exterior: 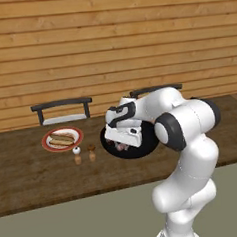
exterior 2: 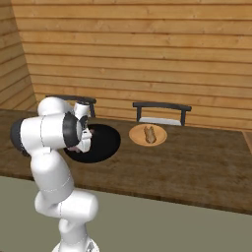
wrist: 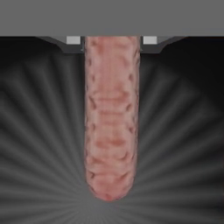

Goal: Place one bun and one sausage from the bowl on each plate.

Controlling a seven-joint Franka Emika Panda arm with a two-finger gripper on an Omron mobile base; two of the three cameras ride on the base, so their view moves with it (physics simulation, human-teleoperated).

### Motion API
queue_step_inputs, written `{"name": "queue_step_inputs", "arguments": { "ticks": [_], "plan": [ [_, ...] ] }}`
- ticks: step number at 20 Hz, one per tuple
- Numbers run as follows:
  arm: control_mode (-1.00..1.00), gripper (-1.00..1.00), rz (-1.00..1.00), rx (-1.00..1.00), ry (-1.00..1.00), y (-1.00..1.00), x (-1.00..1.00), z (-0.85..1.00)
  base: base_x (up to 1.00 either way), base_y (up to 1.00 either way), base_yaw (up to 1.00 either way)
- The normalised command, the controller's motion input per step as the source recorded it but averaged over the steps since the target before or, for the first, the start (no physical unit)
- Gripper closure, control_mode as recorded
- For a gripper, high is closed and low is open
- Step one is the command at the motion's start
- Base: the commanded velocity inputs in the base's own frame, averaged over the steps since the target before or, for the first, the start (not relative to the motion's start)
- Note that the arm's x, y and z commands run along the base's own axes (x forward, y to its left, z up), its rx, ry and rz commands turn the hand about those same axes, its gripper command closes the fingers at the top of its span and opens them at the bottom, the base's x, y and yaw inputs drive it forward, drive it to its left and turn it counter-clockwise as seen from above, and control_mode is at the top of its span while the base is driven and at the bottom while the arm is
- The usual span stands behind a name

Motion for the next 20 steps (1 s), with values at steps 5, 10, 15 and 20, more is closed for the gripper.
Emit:
{"name": "queue_step_inputs", "arguments": {
  "ticks": [5,10,15,20],
  "plan": [
    [-1.00,1.00,0.02,0.00,-0.10,-0.24,-0.40,0.50,0.00,0.00,0.00],
    [-1.00,1.00,0.19,-0.09,-0.13,-0.65,-0.38,1.00,0.00,0.00,0.00],
    [-1.00,1.00,0.26,-0.29,0.00,-0.50,-0.04,0.95,0.00,0.00,0.00],
    [-1.00,1.00,0.23,-0.19,-0.07,-0.64,-0.02,0.53,0.00,0.00,0.00]
  ]
}}
